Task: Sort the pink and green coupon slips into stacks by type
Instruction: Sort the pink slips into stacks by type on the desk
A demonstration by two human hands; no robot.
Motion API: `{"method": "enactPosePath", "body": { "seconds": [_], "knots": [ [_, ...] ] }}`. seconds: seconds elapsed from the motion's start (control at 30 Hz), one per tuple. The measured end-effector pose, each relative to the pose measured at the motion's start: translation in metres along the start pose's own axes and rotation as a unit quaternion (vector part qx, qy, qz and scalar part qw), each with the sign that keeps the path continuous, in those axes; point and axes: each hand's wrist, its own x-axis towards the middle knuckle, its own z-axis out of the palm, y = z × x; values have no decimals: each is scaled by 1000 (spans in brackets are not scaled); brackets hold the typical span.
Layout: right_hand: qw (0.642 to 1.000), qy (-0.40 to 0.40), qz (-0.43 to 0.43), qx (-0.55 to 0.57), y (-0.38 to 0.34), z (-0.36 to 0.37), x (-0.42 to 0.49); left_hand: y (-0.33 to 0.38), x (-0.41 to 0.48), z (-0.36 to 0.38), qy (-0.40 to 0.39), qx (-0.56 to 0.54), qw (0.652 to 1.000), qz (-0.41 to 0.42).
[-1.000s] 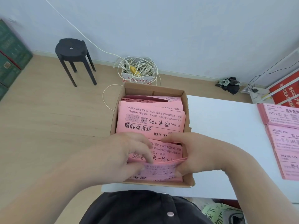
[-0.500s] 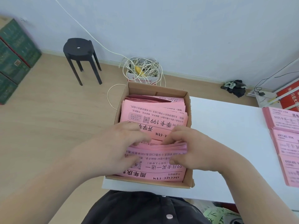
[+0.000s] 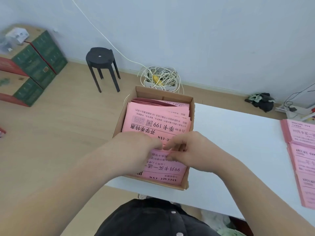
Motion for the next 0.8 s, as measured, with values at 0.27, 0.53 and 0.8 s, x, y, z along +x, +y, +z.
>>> {"method": "enactPosePath", "body": {
  "seconds": [0.27, 0.53, 0.8],
  "knots": [
    [933, 186, 5, 307, 26, -26, -34, 19, 4, -41, 178, -217, 956, -86],
    [863, 243, 12, 442, 73, -54, -84, 123, 44, -18, 188, -524, 828, -67],
    [967, 240, 42, -75, 153, -89, -139, 183, 99, 21, 232, -502, 833, 3]
  ]
}}
